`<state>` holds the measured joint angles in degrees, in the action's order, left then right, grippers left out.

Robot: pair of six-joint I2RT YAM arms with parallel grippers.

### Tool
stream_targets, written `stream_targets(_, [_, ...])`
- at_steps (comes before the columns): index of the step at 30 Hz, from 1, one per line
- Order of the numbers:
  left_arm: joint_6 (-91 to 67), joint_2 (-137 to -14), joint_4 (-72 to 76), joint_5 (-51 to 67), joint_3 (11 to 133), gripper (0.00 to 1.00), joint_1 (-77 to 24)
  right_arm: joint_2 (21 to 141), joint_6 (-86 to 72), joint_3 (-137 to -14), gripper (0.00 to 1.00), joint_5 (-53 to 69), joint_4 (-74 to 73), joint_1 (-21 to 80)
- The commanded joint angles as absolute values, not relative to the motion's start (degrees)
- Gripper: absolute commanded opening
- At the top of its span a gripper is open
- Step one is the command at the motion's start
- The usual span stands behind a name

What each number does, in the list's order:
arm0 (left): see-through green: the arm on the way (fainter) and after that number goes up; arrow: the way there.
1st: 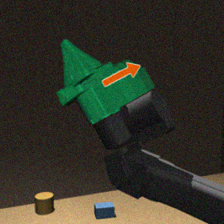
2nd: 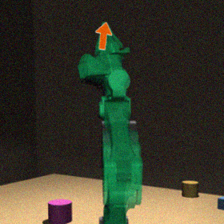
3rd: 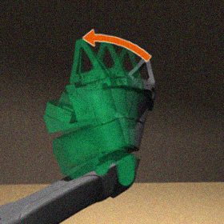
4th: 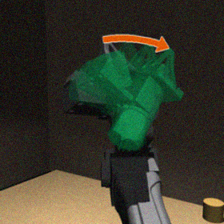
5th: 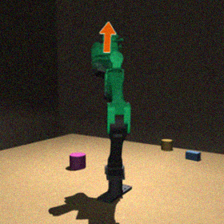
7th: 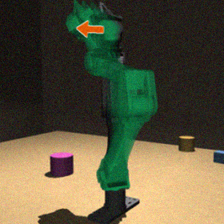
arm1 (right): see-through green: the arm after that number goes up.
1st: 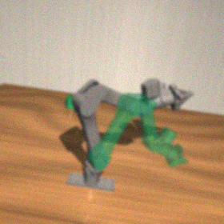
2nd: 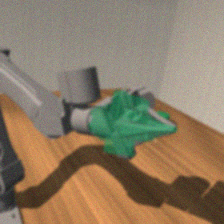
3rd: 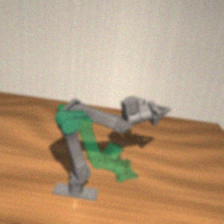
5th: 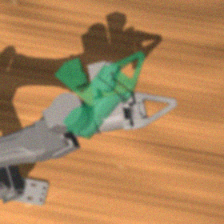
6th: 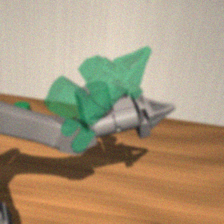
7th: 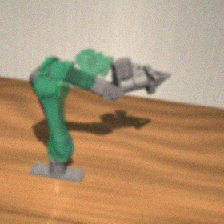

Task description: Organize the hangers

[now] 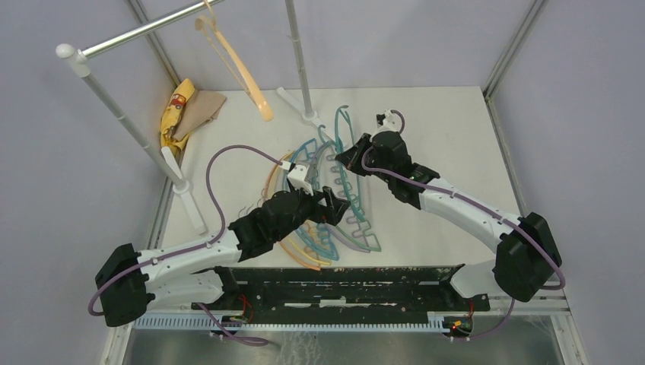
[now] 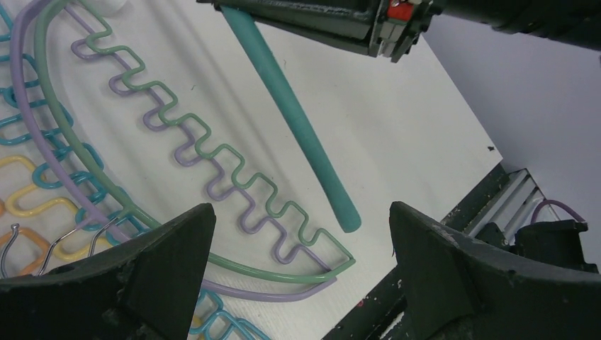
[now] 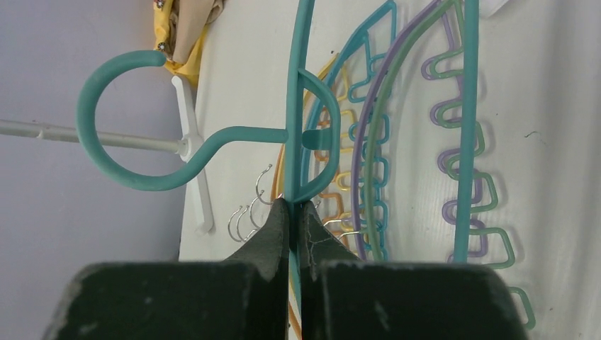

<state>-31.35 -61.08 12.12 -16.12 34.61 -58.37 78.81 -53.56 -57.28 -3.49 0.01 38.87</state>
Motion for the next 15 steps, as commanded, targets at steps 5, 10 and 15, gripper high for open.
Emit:
stream_targets(5, [-34.16, -60.42, 13.63, -16.32, 34.03, 0.99, -58.97, 81.92, -56.86, -58.63, 0.01, -0.2, 7.35, 40.28])
stream_targets(10, [-34.19, -63.63, 14.45, -19.05, 33.06, 0.99, -59.15, 78.97, -60.53, -58.26, 0.01, 2.69, 9.79, 41.38])
stream_targets(15, [-34.53, -66.55, 16.9, -22.01, 31.9, 0.99, -59.47, 74.95, -63.19, -57.42, 0.01, 4.4, 7.82, 41.97])
